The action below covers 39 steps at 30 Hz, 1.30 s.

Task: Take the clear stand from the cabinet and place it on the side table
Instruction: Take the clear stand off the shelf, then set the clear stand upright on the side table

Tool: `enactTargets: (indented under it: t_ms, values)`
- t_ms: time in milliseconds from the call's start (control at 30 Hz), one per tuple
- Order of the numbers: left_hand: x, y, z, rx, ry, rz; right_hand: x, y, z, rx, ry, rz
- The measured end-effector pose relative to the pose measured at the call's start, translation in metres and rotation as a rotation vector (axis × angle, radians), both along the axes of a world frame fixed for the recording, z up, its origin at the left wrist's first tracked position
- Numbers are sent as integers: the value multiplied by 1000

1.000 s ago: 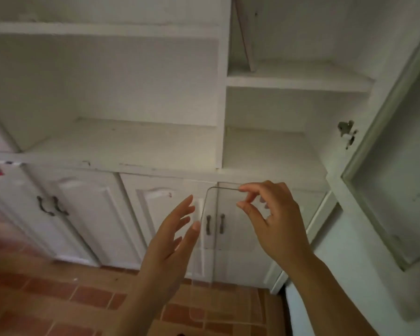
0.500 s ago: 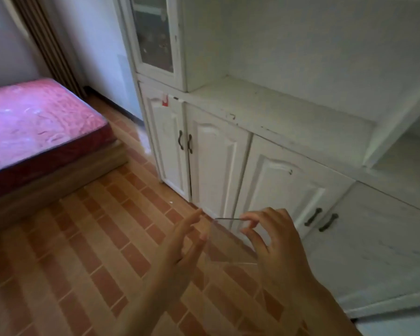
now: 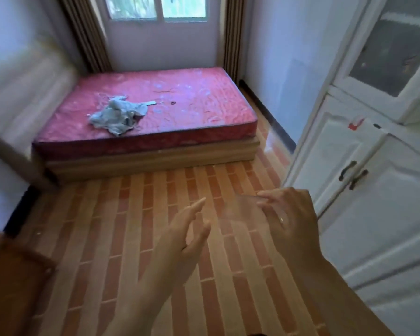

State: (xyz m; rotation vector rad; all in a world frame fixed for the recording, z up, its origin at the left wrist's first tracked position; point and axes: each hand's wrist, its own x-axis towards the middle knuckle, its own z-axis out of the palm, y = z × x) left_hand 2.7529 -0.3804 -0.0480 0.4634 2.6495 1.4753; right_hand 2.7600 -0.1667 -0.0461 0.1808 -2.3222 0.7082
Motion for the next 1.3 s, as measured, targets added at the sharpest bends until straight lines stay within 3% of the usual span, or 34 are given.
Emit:
enactTargets:
  t_ms: [400, 700, 900, 1200, 1300]
  values:
    - [-64, -140, -18, 80, -81, 544, -152, -182, -30, -46, -78, 519]
    - [-169, -225, -15, 61, -179, 699, -301, -289, -37, -68, -136, 753]
    - [-209, -284, -15, 104, -260, 925, -387, -371, -33, -13, -74, 964]
    - [-180, -373, -19, 114, -323, 1288, -396, -528, -45, -39, -227, 1345]
    - [-165, -409, -27, 137, -310, 1377, -381, -583, -50, 62, -180, 1394]
